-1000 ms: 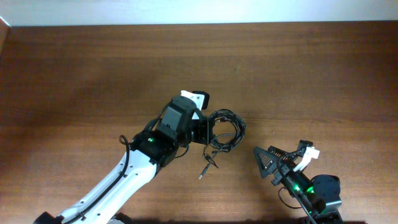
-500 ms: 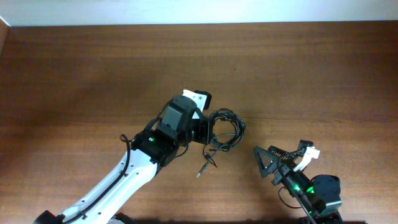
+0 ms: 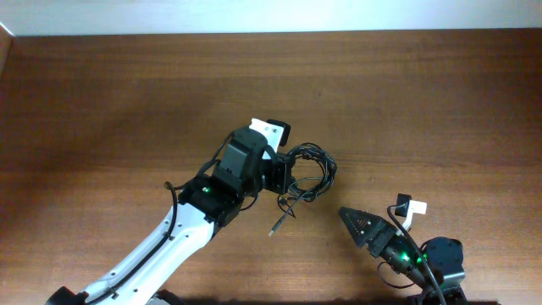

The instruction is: Untangle cables

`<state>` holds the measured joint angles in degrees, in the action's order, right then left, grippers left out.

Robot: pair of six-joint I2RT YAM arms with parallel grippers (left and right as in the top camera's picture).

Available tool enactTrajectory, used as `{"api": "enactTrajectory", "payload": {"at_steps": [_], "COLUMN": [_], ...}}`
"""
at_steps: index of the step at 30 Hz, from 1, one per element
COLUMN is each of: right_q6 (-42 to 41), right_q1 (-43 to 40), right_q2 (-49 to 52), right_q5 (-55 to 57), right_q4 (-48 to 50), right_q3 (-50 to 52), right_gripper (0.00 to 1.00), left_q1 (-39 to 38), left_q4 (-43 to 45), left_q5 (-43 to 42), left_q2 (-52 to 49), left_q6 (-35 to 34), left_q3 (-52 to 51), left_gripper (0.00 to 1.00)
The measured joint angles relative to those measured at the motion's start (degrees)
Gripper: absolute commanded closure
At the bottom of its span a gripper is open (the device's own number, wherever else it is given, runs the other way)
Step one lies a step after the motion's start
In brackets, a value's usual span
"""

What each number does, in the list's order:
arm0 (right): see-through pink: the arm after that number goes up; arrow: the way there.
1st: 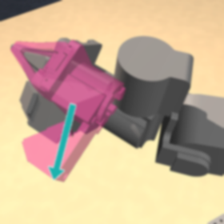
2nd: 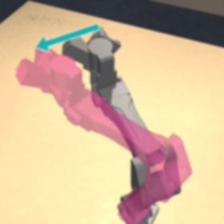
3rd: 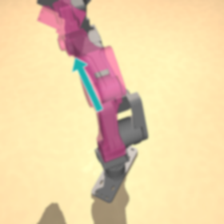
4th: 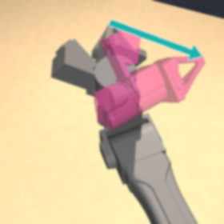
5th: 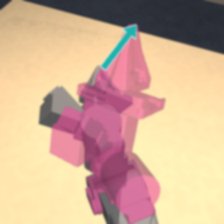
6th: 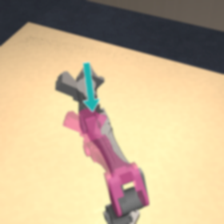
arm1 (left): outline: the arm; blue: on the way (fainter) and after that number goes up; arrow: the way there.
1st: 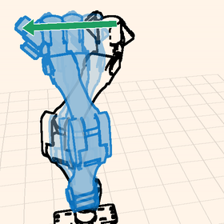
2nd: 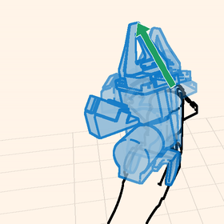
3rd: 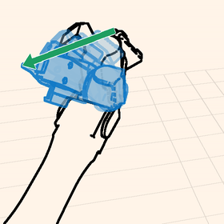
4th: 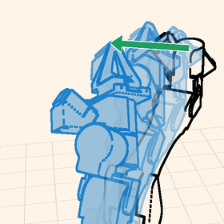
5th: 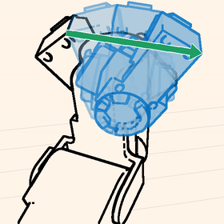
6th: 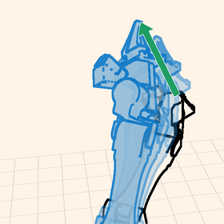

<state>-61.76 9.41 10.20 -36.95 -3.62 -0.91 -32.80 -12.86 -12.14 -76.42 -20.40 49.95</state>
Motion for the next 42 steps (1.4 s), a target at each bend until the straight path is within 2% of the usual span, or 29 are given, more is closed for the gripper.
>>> {"api": "enactTrajectory", "payload": {"at_steps": [9,12,14,16,18,20,21,23,25,27,29,30,33,35,37,40,42], "right_q6": [-0.02,0.28,3.37,4.52,7.3,11.93,12.9,14.32,17.27,20.61,21.22,21.29,19.15,18.43,18.18,18.69,18.84], "right_q1": [0.0,0.0,0.0,0.0,0.0,0.0,0.0,0.0,0.0,0.0,0.0,0.0,0.22,0.33,0.44,0.61,0.22], "right_q2": [0.0,0.04,0.04,0.98,6.54,12.5,15.02,19.54,23.34,30.84,35.36,39.5,45.99,48.61,48.35,47.95,48.04], "right_q5": [0.04,4.63,10.21,11.43,7.78,-4.17,-8.59,-12.66,-12.04,-6.25,-2.86,-0.31,2.29,2.67,4.79,2.38,-7.76], "right_q4": [0.0,2.05,4.26,1.05,-3.91,0.94,4.26,10.34,13.09,13.27,13.97,14.27,20.22,20.15,17.05,19.65,32.22], "right_q3": [0.0,0.07,0.07,-0.7,-5.75,-12.13,-12.66,-12.52,-12.55,-12.55,-12.61,-12.61,-13.25,-13.92,-15.82,-16.44,-14.38], "right_gripper": [0.02,0.0,0.02,0.04,0.23,0.52,0.52,0.52,0.51,0.52,0.73,0.93,0.96,0.96,0.96,0.96,0.96], "left_q1": [-0.02,0.0,-0.02,0.0,0.0,0.0,-0.02,0.0,-0.07,-0.07,0.13,0.15,0.15,0.26,3.21,9.38,10.82], "left_q4": [-0.02,0.04,0.04,0.07,0.85,3.76,6.32,8.5,8.57,8.61,8.87,8.92,8.92,11.47,19.54,21.2,16.09], "left_q5": [0.0,0.02,0.02,0.24,0.35,0.48,0.33,-2.45,-6.36,-12.02,-17.31,-21.55,-32.35,-34.23,-34.62,-29.09,-21.77], "left_q2": [0.0,0.0,0.0,0.0,0.0,0.0,-0.04,-0.04,-0.04,-0.04,-0.11,-0.13,-0.76,-1.62,-2.62,-2.67,-1.77], "left_q6": [-0.17,0.57,0.98,1.16,1.44,10.58,14.62,17.94,19.87,20.9,21.07,21.09,21.14,21.07,20.85,17.49,15.08], "left_q3": [0.0,0.0,0.0,0.0,0.0,-0.02,-0.02,-0.02,-0.02,-0.02,-0.02,-0.02,-0.04,-0.46,-1.49,-1.77,-1.31], "left_gripper": [1.0,1.0,1.0,1.0,1.0,1.0,1.0,1.0,1.0,1.0,1.0,1.0,1.0,1.0,1.0,1.0,1.0]}}
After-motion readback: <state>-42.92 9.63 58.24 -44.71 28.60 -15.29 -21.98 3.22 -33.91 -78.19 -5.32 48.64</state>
